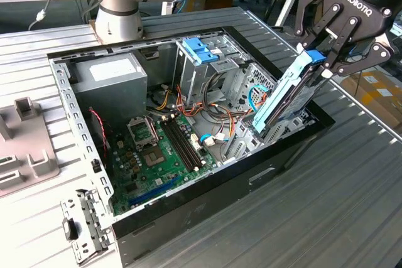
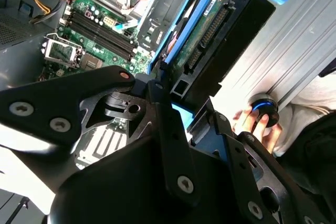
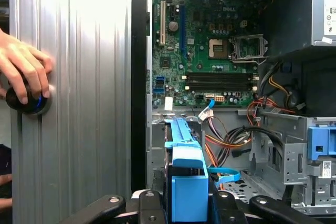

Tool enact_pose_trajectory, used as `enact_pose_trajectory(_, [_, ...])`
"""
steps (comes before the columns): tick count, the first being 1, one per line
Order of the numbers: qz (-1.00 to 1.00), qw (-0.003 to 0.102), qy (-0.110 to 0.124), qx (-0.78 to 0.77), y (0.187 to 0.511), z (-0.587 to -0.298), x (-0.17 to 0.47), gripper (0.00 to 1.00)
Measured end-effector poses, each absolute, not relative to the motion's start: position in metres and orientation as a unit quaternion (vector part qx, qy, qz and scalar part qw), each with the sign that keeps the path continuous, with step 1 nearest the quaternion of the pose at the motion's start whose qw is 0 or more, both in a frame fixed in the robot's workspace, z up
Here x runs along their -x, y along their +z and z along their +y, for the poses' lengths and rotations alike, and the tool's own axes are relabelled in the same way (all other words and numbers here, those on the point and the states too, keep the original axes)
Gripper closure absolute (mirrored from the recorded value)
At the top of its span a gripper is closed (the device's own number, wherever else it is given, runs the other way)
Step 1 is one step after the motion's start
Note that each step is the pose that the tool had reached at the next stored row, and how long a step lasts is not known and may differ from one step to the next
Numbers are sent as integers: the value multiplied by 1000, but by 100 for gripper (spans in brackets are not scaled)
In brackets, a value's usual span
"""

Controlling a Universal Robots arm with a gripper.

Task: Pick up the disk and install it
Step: 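Pick up the disk, then insert the disk into the insertion slot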

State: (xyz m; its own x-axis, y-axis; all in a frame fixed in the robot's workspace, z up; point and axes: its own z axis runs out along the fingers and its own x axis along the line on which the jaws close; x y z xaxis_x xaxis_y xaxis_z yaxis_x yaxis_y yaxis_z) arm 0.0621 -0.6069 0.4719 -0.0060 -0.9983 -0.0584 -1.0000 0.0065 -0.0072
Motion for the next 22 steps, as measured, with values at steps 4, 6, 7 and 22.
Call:
enact_pose_trajectory(4, [709, 26, 21, 704, 473, -607, -69, 63])
enact_pose_trajectory(6, [709, 35, 31, 704, 470, -607, -68, 63])
enact_pose_trajectory(7, [708, 37, 33, 704, 469, -607, -68, 63])
enact_pose_trajectory(22, [696, 38, 36, 716, 448, -599, -70, 63])
